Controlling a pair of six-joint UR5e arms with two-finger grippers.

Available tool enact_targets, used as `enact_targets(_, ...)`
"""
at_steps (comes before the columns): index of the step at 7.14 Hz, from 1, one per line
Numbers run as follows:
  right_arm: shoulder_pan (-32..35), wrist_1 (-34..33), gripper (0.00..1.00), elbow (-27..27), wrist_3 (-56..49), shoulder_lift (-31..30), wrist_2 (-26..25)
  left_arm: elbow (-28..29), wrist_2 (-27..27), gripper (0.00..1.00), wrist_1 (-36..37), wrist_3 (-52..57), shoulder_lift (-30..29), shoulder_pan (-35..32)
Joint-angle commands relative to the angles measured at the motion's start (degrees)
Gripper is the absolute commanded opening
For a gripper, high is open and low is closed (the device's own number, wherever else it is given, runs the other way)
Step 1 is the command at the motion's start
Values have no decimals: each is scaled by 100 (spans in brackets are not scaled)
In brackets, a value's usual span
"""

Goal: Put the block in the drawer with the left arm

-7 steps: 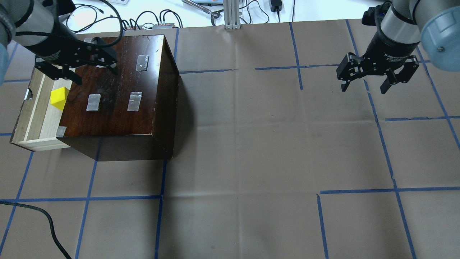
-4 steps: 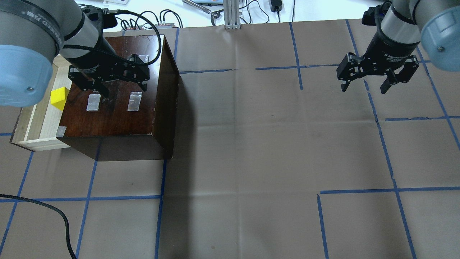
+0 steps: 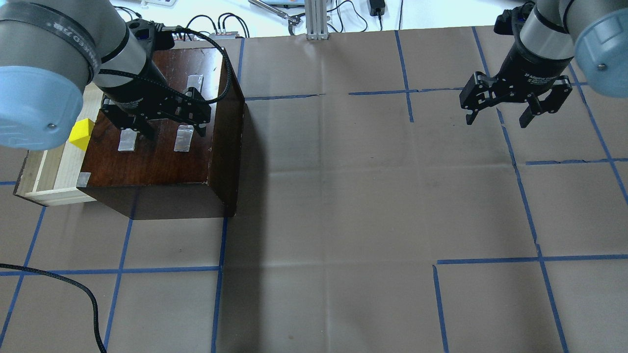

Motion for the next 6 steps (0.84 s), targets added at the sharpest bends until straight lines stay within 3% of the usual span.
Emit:
enact_targets(1,0,0,100,0,0,0,0,3,109,96,-222,329,43,-1)
enact_targets(6,0,0,100,0,0,0,0,47,83,98,-214,330,26,-2)
